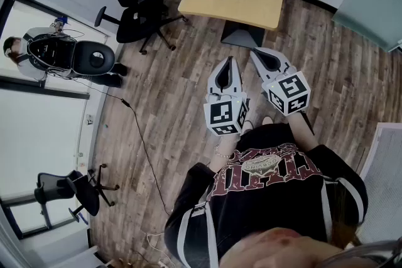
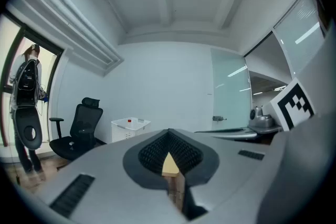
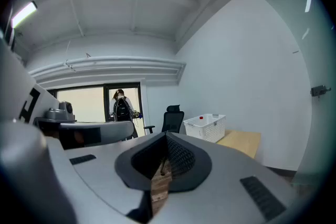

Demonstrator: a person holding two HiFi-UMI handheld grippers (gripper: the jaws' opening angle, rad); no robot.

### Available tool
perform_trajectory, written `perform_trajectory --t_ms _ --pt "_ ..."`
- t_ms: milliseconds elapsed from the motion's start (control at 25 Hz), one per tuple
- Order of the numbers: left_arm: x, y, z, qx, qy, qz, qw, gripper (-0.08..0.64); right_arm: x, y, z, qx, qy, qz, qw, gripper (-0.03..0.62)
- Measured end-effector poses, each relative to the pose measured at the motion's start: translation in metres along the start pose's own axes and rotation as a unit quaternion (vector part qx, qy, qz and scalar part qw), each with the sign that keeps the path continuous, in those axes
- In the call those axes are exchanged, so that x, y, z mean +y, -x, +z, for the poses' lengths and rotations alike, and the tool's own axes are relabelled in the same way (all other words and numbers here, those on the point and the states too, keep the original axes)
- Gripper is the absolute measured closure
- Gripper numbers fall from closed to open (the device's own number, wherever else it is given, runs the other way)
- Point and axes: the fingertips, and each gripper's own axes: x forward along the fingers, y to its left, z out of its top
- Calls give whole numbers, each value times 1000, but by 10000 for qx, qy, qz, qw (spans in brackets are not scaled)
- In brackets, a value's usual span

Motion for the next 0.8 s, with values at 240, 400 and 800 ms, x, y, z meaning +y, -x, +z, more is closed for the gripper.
perform_trajectory --t_ms 240,400,800 --pt "-2 -1 4 3 9 9 10000 512 -3 1 4 -5 -39 12 10000 574" --pt "-7 -5 6 -3 9 25 10000 512 -7 3 6 7 -16 43 10000 574" --pt "-18 -10 7 -39 13 124 9999 512 -20 11 10 -78 -56 82 9999 574"
